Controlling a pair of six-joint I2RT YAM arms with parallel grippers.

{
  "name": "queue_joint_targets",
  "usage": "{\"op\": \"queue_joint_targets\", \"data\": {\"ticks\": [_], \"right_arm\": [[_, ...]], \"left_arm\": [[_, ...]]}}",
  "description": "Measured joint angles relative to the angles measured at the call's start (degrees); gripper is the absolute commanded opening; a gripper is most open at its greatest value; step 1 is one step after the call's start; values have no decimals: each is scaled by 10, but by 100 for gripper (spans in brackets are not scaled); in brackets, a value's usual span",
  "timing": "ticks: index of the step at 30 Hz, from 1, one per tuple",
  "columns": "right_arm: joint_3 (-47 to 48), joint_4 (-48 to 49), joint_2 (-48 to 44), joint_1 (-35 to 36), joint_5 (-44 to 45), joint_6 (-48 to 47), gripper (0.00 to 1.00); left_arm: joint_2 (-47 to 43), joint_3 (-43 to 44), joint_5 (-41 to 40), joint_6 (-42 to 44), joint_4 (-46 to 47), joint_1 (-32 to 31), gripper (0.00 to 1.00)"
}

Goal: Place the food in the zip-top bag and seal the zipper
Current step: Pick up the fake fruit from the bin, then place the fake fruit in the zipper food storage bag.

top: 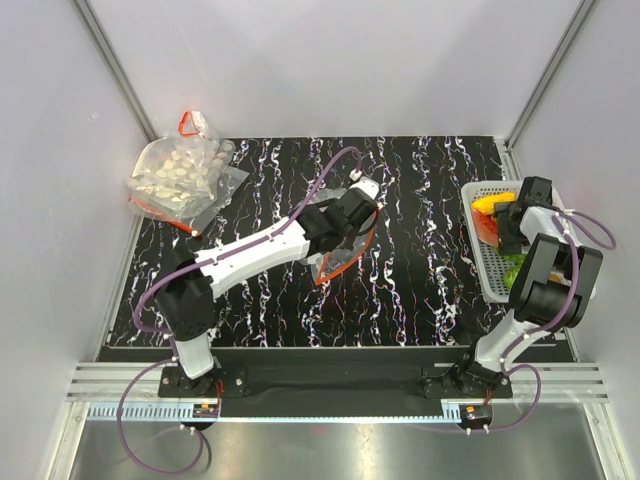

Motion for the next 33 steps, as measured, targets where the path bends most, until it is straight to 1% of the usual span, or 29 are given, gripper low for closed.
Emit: {"op": "queue_joint_targets", "data": {"ticks": [1, 3, 4, 5, 6, 7, 10, 13, 18, 22, 24, 27, 33], "right_arm": [[0, 5, 10, -1, 0, 1, 74], [0, 13, 26, -2, -1, -2, 51], [0, 16, 30, -2, -1, -3, 35], [0, 20, 30, -2, -1, 0, 27], [1, 22, 29, -3, -1, -1, 24], [1, 24, 23, -4, 2, 0, 18], [-2, 25, -1, -5, 12, -14, 14], [-16, 24, -58, -5, 17, -42, 1], [-45, 47, -195, -6, -3, -125, 0], [-85, 91, -299, -5, -74, -190, 0], [-99, 107, -331, 0, -121, -218, 0], [-115, 122, -361, 35, -198, -256, 0], [-137, 154, -397, 173, -320, -302, 0]], "left_arm": [[0, 3, 0, 0, -1, 0, 0], [0, 9, 0, 0, -3, -1, 0], [1, 12, 0, 0, -4, -2, 0], [2, 14, 0, 0, -4, -3, 0], [3, 16, 0, 0, -5, -3, 0], [5, 20, -1, 1, -8, -5, 0], [14, 39, -5, 1, -21, -10, 0], [18, 50, -7, 1, -30, -14, 0], [21, 67, -7, 1, -42, -16, 0], [29, 97, -7, 4, -57, -16, 0], [37, 121, -7, 7, -69, -16, 0], [53, 156, -6, 12, -82, -16, 0], [65, 174, -2, 13, -105, -16, 0]]}}
